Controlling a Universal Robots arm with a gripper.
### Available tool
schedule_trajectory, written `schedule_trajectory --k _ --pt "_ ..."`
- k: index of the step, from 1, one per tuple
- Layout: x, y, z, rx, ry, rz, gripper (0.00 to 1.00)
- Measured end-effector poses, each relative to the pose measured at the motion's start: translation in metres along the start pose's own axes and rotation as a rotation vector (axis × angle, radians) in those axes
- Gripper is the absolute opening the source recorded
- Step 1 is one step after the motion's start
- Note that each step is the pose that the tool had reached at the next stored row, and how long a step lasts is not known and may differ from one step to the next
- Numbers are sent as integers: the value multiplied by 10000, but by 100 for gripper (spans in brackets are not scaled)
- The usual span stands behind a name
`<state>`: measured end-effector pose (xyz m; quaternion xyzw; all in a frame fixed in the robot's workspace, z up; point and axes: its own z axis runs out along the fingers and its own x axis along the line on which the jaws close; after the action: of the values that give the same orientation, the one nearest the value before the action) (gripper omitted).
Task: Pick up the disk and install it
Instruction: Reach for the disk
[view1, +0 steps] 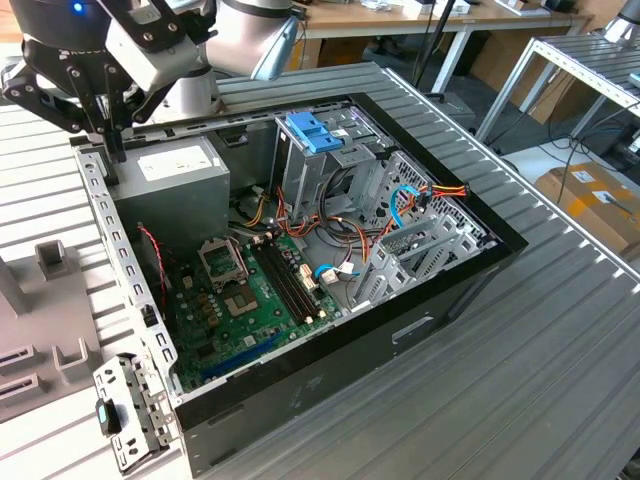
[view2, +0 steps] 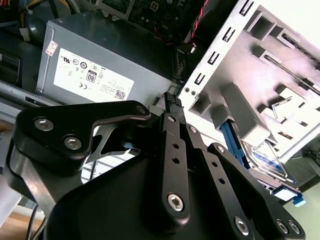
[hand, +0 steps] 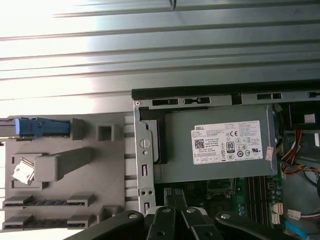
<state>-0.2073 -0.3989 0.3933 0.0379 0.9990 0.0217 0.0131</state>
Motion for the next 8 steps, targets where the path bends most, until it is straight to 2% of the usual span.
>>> schedule_trajectory --k 8 --pt "26 -2 -1 1 0 0 11"
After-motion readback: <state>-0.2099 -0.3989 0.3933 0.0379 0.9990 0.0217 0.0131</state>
